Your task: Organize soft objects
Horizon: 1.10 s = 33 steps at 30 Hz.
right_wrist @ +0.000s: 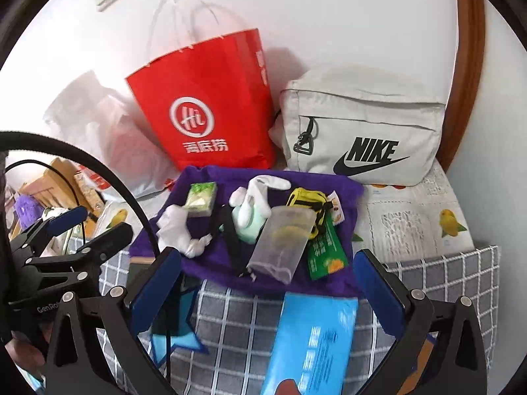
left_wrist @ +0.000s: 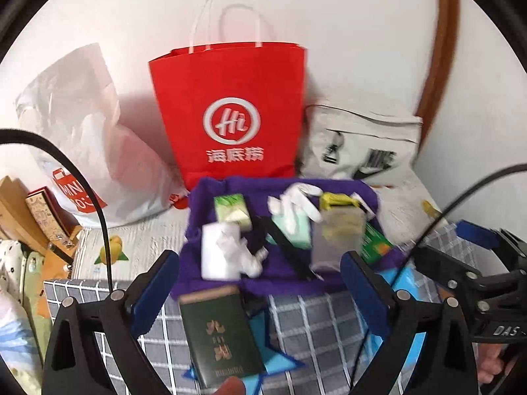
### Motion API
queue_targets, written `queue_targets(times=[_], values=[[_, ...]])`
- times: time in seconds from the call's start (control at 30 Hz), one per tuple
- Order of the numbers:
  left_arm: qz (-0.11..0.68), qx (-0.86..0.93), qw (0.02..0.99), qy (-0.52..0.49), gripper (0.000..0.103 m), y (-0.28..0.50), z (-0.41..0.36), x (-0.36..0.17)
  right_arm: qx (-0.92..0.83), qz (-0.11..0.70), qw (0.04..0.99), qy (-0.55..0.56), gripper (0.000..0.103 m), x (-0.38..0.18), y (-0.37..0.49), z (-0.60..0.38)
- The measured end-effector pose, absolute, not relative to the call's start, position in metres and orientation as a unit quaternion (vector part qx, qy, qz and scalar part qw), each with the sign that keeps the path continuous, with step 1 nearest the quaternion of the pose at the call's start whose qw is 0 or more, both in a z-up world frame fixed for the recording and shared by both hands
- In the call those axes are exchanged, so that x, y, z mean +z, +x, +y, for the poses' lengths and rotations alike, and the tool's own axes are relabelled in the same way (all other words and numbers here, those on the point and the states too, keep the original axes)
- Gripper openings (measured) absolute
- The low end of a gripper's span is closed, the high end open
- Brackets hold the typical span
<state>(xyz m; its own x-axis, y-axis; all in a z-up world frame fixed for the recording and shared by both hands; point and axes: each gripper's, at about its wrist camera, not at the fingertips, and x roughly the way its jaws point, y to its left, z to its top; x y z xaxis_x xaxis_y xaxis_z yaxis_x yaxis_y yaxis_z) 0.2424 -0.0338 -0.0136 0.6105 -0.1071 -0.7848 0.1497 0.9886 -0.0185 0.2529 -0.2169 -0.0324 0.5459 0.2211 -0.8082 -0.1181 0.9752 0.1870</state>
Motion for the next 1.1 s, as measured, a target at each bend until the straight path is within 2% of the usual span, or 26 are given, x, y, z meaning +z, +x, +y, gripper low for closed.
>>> queue_targets(times=[0.27,0.6,1.1], values=[[0.429,-0.050,0.902,0.006,0.099,0.176,-0.021,0.012,0.115,0.453,0.882,0.057,0.103,-0.011,0.197,-0.211],[0.421,-0.011,0.907,0.029,0.099,0.102,-0.025,0.025,0.124,0.435,0.890,0.054,0.103,0.006,0.128,-0.212],[0.415,-0.023,0.909,0.017,0.099,0.043,-0.030,0.034,0.116,0.407,0.905,0.045,0.103,0.026,0.060,-0.221]])
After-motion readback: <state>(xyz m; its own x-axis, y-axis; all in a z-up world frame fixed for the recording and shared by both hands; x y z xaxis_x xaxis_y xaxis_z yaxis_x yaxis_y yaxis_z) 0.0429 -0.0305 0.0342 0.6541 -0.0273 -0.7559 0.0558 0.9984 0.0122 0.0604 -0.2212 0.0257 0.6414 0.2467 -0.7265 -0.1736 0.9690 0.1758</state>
